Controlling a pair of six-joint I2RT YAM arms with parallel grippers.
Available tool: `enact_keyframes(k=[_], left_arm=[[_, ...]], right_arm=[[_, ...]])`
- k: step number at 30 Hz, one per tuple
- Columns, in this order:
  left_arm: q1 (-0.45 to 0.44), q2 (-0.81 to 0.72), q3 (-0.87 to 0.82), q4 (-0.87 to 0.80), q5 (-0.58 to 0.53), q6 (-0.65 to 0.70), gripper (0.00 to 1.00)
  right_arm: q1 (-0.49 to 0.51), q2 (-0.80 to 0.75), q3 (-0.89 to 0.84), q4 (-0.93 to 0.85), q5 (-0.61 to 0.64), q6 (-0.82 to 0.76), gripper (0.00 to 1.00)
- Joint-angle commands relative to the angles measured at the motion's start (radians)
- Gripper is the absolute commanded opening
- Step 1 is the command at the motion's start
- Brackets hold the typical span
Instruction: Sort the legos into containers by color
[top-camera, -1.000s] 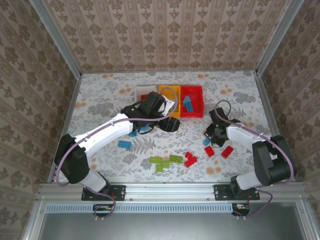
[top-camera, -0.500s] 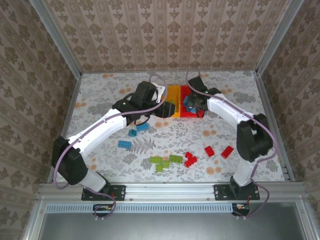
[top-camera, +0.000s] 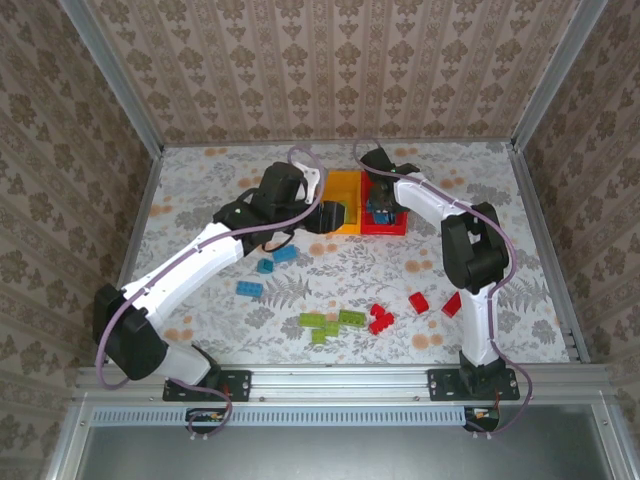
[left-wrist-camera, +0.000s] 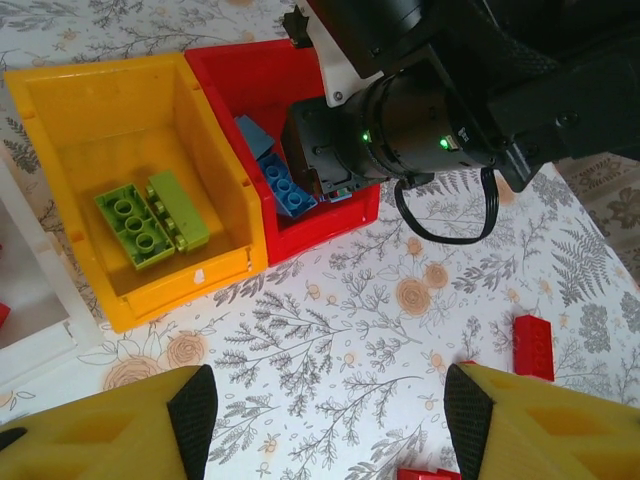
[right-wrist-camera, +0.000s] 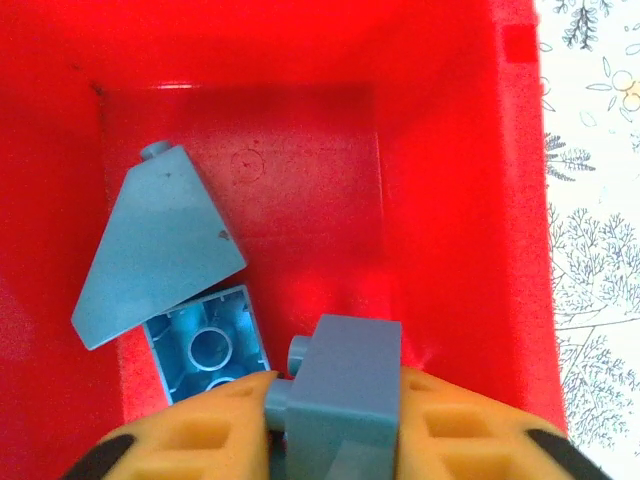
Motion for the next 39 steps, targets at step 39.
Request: enact_keyframes(k=[39], left_arm=[[-0.403,0.761,0.639,-0.409,0.072,0.091,0.71]], right_arm=[[0.016,-1.368,-0.585,-0.159,-0.001,0.187,0.68]])
